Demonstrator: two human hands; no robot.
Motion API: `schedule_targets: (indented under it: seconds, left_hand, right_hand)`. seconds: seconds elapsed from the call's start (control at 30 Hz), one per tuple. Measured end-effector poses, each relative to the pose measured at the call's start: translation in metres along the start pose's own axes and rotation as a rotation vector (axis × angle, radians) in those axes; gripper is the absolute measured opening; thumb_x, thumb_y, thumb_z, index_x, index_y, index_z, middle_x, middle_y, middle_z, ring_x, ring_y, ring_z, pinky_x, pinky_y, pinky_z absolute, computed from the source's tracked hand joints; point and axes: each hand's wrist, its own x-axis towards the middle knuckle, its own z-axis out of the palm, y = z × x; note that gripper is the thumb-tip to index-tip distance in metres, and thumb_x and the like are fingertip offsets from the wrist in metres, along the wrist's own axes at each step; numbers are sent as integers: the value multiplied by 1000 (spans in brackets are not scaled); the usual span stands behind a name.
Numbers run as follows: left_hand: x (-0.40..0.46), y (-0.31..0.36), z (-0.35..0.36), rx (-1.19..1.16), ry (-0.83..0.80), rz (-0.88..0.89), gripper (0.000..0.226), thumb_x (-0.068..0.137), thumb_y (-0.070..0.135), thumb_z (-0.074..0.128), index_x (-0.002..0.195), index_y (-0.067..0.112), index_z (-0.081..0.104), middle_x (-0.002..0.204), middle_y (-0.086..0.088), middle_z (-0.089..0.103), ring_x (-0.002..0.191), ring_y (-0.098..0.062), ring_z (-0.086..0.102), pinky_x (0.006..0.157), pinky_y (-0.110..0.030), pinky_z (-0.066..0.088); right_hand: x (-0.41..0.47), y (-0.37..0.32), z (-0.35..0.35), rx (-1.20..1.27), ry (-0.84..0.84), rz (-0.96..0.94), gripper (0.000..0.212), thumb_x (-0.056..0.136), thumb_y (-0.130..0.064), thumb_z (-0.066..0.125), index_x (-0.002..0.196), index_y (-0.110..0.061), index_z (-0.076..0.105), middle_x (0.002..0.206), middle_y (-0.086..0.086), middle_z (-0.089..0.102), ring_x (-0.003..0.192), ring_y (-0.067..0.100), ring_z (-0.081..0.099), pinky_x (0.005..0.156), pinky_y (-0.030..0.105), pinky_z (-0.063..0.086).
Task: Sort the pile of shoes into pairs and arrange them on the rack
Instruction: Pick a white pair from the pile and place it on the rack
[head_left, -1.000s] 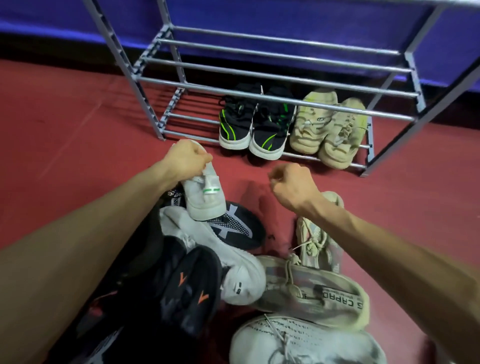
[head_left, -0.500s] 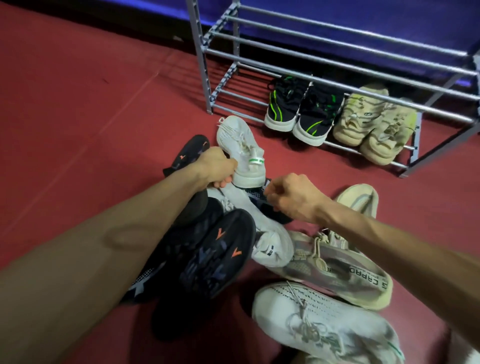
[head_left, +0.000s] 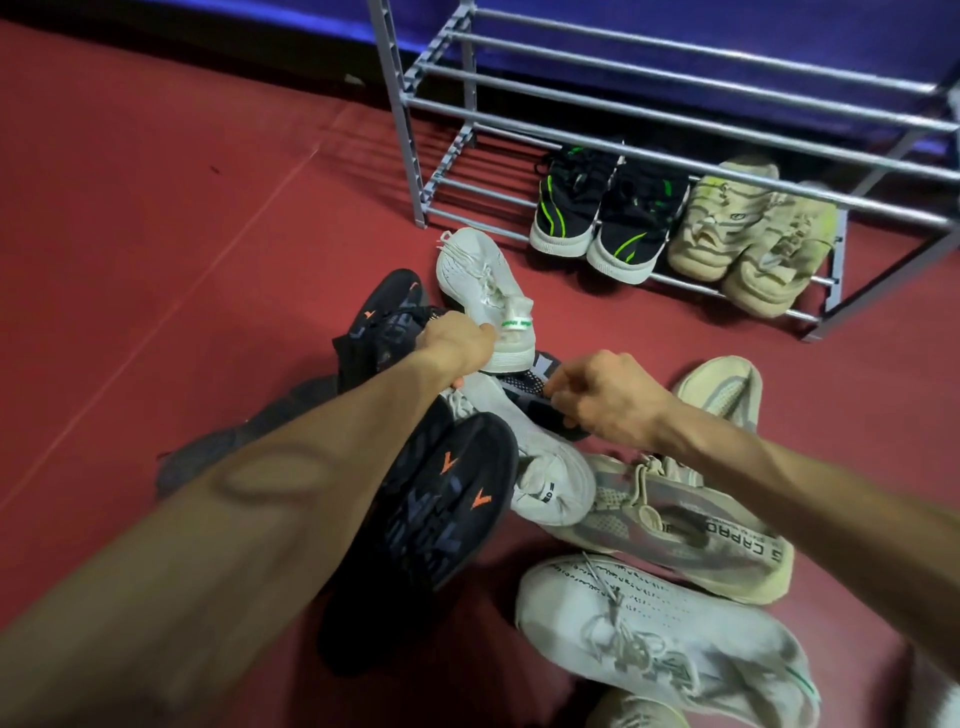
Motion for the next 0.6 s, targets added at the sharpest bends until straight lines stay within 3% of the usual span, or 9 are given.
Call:
schedule_targets:
  seconds: [0.13, 0.23, 0.3, 0.37, 0.43, 0.6]
  left_hand:
    - [-9, 3, 11, 66, 188, 123, 43, 94, 33, 35, 105, 1, 61, 111, -20, 63, 99, -36, 57, 78, -37, 40]
    - [-20, 20, 22, 46, 240, 223, 44, 93, 34, 33, 98, 3, 64, 106, -21, 64, 86, -34, 53, 71, -36, 37]
    - [-30, 29, 31, 38, 234, 302, 43, 93, 35, 33, 86, 5, 64, 96, -20, 65, 78, -32, 50, 67, -35, 37]
    - [-42, 31, 41, 54, 216, 379, 41, 92, 35, 33, 75, 9, 59, 85, -17, 63, 76, -34, 53, 65, -35, 39]
    - [-58, 27, 51, 83, 209, 455, 40, 92, 36, 34, 65, 13, 52, 74, -12, 58, 74, -35, 56, 64, -36, 43]
    - [-94, 9, 75, 86, 143, 667, 48, 93, 39, 39, 52, 16, 37, 54, -7, 54, 59, -34, 58, 57, -38, 49]
  right_hand:
    - [-1, 11, 0, -4, 154, 25, 21, 89, -10, 50, 90, -10, 71, 80, 7, 72, 77, 28, 69, 73, 37, 57]
    - [6, 18, -6, 119, 400, 138, 35, 89, -32, 43, 77, -7, 65, 75, 13, 71, 74, 36, 67, 74, 43, 55]
    - [12, 22, -18, 311, 470, 289, 53, 85, -51, 40, 81, -4, 65, 77, 15, 72, 74, 37, 69, 74, 46, 57]
    - [11, 28, -33, 458, 380, 413, 63, 82, -62, 43, 90, -4, 67, 82, 16, 72, 71, 33, 71, 64, 40, 60]
    - [4, 38, -42, 440, 235, 456, 66, 78, -66, 50, 89, -3, 68, 80, 14, 71, 61, 28, 69, 55, 32, 57]
    - [-26, 68, -39, 187, -22, 388, 32, 84, -35, 53, 76, -5, 62, 67, 12, 67, 57, 25, 63, 56, 34, 54]
